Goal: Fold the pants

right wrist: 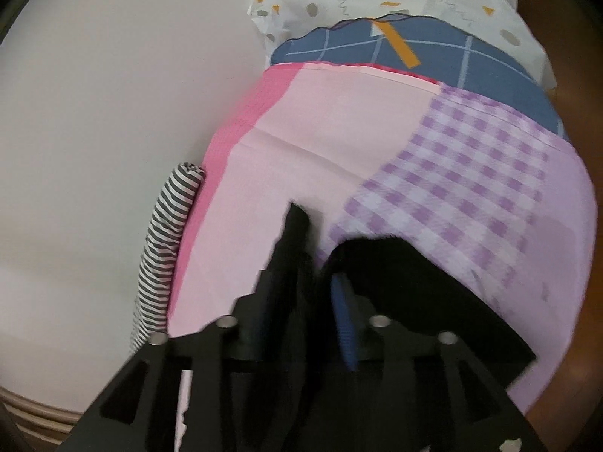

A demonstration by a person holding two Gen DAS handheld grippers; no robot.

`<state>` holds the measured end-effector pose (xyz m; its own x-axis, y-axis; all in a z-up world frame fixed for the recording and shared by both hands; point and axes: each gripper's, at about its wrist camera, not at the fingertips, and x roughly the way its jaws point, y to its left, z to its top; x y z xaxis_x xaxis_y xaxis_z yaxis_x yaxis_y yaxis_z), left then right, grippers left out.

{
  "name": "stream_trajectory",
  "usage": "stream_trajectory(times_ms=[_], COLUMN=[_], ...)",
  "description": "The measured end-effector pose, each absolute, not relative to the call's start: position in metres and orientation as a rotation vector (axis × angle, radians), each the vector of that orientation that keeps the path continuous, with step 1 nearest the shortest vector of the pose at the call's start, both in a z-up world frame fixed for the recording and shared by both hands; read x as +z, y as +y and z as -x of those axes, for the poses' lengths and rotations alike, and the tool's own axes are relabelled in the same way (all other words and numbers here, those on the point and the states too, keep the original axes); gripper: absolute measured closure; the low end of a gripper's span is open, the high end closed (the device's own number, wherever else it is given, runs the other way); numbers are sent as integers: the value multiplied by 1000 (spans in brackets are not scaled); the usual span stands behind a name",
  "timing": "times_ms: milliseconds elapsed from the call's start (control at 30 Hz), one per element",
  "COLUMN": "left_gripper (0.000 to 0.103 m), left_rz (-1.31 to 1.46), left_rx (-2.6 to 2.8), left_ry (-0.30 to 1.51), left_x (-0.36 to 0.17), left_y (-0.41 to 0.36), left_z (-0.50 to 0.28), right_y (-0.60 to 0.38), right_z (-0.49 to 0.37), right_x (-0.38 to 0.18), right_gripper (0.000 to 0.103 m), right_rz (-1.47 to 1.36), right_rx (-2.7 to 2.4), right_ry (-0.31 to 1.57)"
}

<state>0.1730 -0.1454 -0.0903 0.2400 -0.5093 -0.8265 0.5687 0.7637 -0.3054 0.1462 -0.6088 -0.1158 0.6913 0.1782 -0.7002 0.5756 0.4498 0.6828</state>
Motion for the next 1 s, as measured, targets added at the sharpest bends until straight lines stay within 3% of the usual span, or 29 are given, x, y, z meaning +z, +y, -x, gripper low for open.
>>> stream_trajectory(times_ms=[267, 400, 600, 667, 700, 733, 1000], left_gripper=[95, 95, 95, 95, 95, 95, 95], left_rz=[-52, -43, -56, -52, -49, -47, -48], left_rx=[-738, -736, -730, -729, -728, -729, -730], left_ry=[1103, 1107, 1097, 1099, 1103, 1108, 1107], left_x=[-85, -83, -79, -80, -81, -82, -83], left_y=[-144, -144, -145, -145, -144, -144, -145], left_z=[-173, -175, -173, -173, -174, -174, -173], right_y=[-591, -551, -525, -521, -519, -519, -540], right_z=[-94, -99, -115, -122, -126, -129, -153], right_x=[-127, -155, -170, -172, -173, -173, -151], right_gripper=[68, 68, 68, 75, 89, 93, 92], right_rz=[-1124, -1094, -1158, -1151, -1153, -1153, -1122], right_rx=[-218, -121, -24, 6, 16, 23, -35], right_ry=[807, 912, 848, 847, 845, 843, 791])
